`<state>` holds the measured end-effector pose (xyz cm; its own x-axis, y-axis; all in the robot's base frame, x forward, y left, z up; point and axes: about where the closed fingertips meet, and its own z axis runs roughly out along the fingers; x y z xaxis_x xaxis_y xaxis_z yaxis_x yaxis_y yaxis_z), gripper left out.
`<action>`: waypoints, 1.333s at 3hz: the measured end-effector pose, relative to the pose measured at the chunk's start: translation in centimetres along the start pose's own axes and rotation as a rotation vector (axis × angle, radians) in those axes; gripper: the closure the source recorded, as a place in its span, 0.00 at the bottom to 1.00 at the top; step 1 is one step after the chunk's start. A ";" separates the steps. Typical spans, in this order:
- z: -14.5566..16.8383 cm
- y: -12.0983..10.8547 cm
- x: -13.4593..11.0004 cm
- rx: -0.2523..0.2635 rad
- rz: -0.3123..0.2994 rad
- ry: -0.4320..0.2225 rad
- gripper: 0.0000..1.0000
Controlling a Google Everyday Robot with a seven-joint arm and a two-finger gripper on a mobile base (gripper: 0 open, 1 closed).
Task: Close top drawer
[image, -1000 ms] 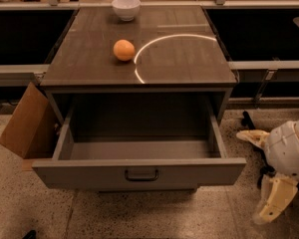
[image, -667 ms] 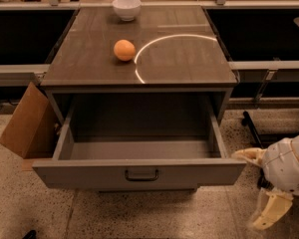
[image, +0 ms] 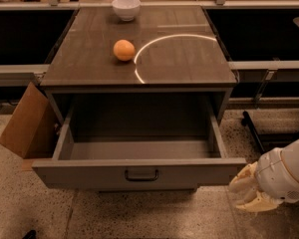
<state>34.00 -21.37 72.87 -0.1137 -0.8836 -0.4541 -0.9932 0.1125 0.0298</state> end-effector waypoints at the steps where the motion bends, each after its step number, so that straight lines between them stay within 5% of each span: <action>1: 0.0 0.1 -0.1 0.001 -0.002 0.002 0.86; 2: 3.4 -1.6 1.4 0.001 0.020 0.002 1.00; 4: 8.4 -7.0 3.8 0.144 0.069 -0.037 1.00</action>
Offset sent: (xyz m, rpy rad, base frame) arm 0.0315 0.0041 -0.0672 -0.0109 0.0179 -0.0243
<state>40.75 -21.72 63.45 -0.1780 -0.8547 -0.4877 -0.9690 0.2386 -0.0647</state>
